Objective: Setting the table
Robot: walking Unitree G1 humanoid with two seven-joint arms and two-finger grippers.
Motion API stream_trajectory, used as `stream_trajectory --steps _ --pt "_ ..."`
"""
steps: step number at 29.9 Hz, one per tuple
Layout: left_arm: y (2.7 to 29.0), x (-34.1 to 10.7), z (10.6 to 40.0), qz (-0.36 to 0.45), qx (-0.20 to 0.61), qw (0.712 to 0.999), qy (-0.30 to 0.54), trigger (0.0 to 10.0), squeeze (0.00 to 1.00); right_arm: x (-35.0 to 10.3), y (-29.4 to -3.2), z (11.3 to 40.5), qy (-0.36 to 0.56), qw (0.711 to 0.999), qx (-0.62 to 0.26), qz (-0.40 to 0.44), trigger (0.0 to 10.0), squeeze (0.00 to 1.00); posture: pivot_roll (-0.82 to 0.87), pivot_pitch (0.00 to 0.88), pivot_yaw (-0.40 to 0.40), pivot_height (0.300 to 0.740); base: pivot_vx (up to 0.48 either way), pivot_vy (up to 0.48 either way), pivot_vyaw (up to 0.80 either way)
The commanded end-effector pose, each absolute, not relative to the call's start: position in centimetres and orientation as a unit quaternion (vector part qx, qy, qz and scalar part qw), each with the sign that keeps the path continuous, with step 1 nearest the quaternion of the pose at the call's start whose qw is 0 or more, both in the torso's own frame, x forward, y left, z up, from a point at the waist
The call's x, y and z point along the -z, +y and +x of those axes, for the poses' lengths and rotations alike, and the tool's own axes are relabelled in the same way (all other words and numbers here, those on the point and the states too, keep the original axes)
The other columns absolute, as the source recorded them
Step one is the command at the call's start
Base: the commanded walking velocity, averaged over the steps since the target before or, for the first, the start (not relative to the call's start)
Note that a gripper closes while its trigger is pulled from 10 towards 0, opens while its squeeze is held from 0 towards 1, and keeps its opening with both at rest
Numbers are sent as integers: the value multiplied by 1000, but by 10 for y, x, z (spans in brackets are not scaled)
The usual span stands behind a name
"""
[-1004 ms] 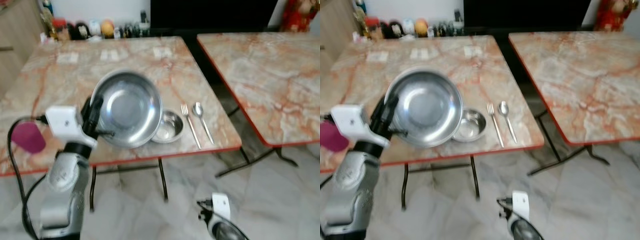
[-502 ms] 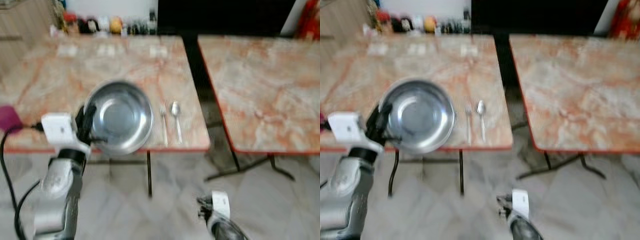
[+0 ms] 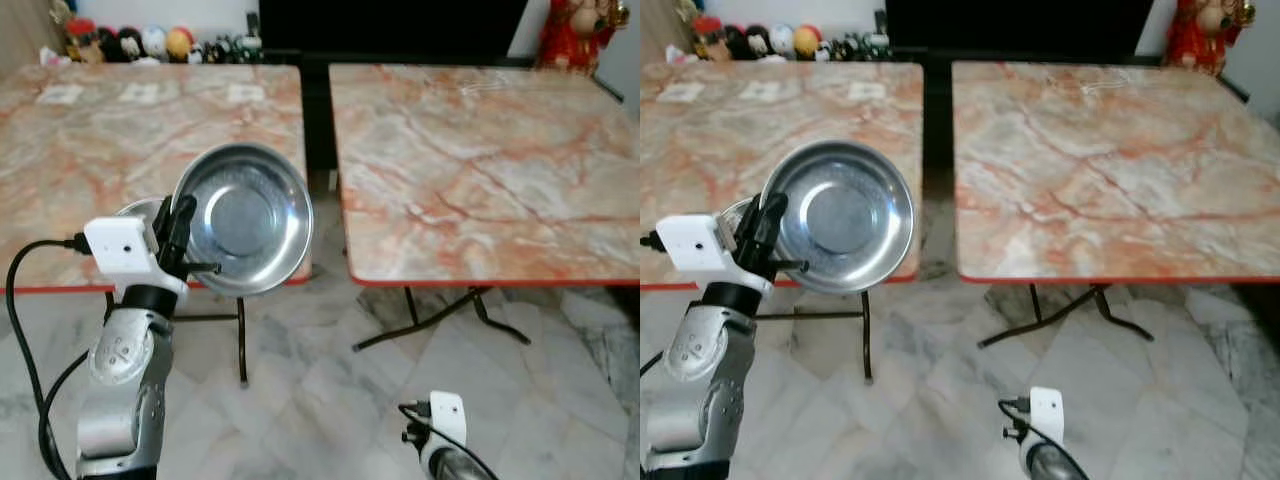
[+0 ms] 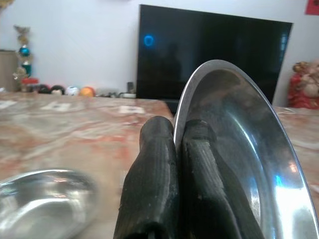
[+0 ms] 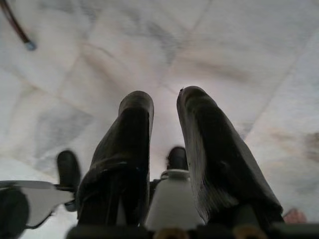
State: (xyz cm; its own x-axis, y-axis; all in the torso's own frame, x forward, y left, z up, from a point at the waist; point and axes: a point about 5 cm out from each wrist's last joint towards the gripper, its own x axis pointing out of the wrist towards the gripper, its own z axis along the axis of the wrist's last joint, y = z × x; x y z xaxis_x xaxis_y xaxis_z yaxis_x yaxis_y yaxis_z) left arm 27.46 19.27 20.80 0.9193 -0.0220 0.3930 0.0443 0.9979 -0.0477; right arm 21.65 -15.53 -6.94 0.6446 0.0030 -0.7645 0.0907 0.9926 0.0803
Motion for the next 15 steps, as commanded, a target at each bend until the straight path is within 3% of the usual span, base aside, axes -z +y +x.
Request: stream_trajectory --steps 1,6,15 --pt "192 -213 273 -24 20 977 -212 10000 0 70 -160 215 421 905 32 51 10000 0 42 82 -17 740 0 -458 438" --pt "193 -212 273 -22 17 977 -209 10000 0 70 -159 216 421 905 34 52 10000 0 50 81 -17 740 0 -458 530" --pt "191 -209 273 -18 26 979 -202 10000 0 70 -158 215 421 904 39 61 10000 0 38 80 -8 740 0 -458 0"
